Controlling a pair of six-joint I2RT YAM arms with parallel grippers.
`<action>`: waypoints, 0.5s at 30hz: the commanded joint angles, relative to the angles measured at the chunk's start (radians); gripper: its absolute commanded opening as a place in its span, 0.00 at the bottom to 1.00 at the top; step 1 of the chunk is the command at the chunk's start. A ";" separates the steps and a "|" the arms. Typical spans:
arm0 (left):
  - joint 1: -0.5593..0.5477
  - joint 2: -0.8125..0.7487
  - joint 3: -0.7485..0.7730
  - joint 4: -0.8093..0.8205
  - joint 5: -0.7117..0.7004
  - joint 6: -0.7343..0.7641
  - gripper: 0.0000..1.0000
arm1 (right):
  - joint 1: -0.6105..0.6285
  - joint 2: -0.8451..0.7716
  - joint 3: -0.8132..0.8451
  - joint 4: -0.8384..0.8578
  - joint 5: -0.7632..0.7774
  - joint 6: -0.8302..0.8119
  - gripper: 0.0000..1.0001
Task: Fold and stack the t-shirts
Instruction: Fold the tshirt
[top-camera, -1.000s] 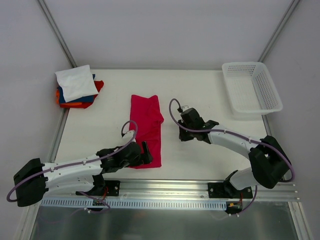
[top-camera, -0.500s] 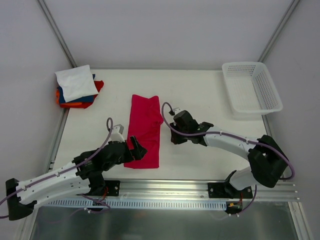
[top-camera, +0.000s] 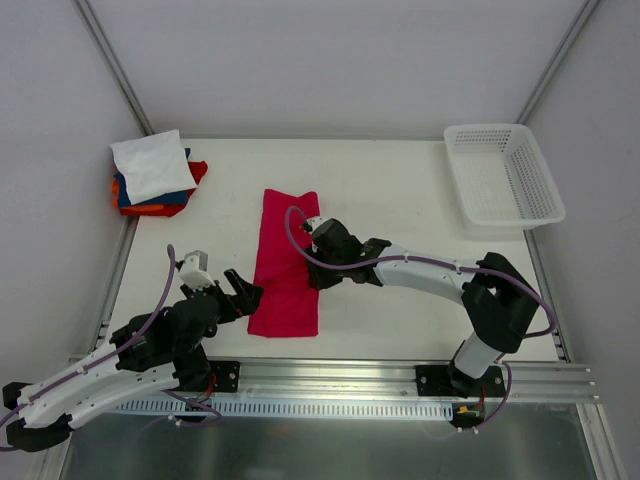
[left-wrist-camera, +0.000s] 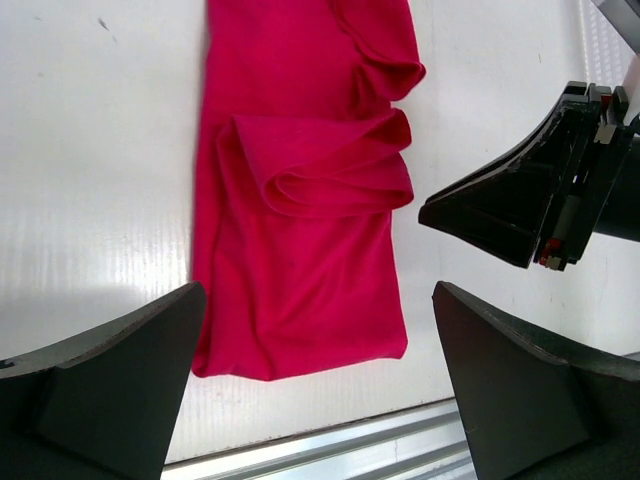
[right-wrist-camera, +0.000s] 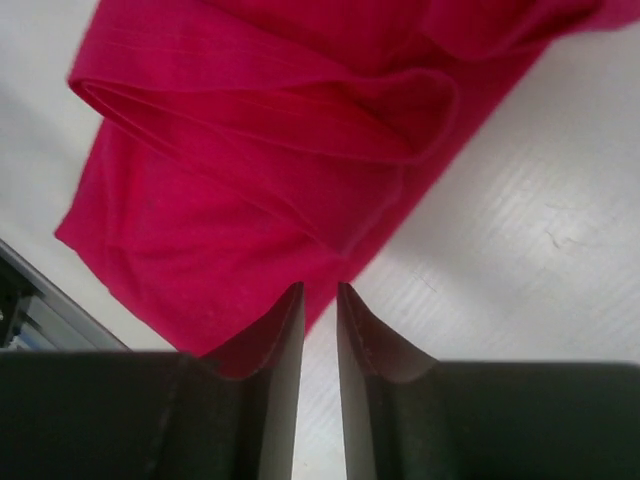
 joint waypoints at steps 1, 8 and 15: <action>0.005 -0.061 -0.015 -0.095 -0.076 -0.028 0.99 | 0.027 0.059 0.106 0.018 -0.035 0.013 0.27; 0.005 -0.136 -0.011 -0.183 -0.113 -0.065 0.99 | 0.047 0.173 0.218 0.017 -0.077 0.008 0.39; 0.005 -0.182 -0.015 -0.204 -0.131 -0.087 0.99 | 0.057 0.230 0.244 0.038 -0.120 0.022 0.11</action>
